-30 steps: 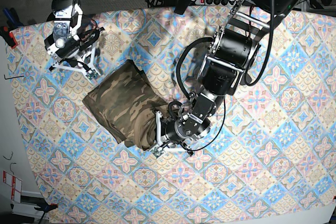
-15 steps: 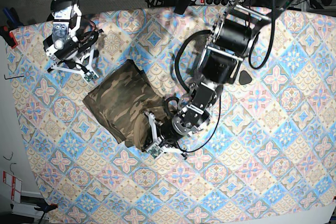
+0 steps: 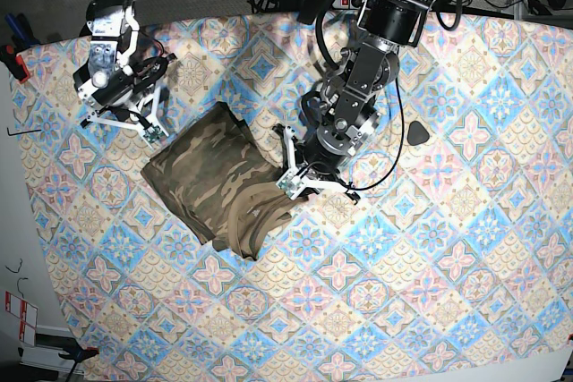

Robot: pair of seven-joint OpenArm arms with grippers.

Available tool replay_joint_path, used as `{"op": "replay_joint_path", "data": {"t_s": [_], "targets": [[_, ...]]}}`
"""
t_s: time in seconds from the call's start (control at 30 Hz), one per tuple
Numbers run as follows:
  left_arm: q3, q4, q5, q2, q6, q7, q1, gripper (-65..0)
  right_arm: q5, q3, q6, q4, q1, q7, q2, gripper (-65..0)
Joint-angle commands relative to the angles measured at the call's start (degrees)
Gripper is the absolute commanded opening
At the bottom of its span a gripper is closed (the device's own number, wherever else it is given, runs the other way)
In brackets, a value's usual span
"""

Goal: Fold the T-shirt properly
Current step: 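Tuck and smooth the folded shirt's edge with the left gripper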

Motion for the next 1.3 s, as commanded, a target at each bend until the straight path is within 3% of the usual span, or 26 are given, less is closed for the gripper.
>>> {"op": "replay_joint_path", "data": {"t_s": [0.0,0.1,0.17,0.33,0.6,0.77,0.87,1.03,1.27], "targets": [[0.04,1.0,0.71,0.93,0.79,-1.25,-1.03,-65.0,-0.27,0.02,-0.05,0.88,0.71,0.48,0.51,-62.1],[0.04,-0.67,1.32,2.34,0.96,3.68,-1.29,-65.0,-0.27,0.28,-0.05,0.79,0.71,0.48,0.51,-62.1],[0.04,-2.6,1.23,2.95,0.96,3.94,-3.31,-65.0,-0.27,0.28,-0.05,0.79,0.71,0.48,0.86,-62.1],[0.13,-16.58,1.23,5.67,0.79,9.39,-12.02,-65.0,-0.27,0.37,-0.05,0.79,0.62,0.48,2.0,-62.1],[0.13,-34.69,-4.39,5.67,1.05,2.45,-23.44,-65.0,-0.27,0.37,-0.05,0.79,0.44,0.48,3.23,-62.1],[0.22,-52.1,-11.69,5.67,1.05,-10.39,-34.26,-65.0,-0.27,0.37,-0.05,0.88,0.53,0.48,3.06,-62.1],[0.22,-57.02,-14.24,5.67,0.79,-13.29,-38.74,-65.0,-0.27,0.37,-0.05,0.88,0.53,0.48,2.97,-62.1],[0.31,-52.1,-14.77,5.67,0.79,-13.82,-36.9,-65.0,-0.27,0.46,-0.05,0.88,0.53,0.48,2.97,-62.1],[0.31,-23.61,-12.31,4.36,0.79,-13.64,-17.55,-65.0,-0.27,7.49,-0.05,0.88,0.44,2.59,2.88,-62.1]]}}
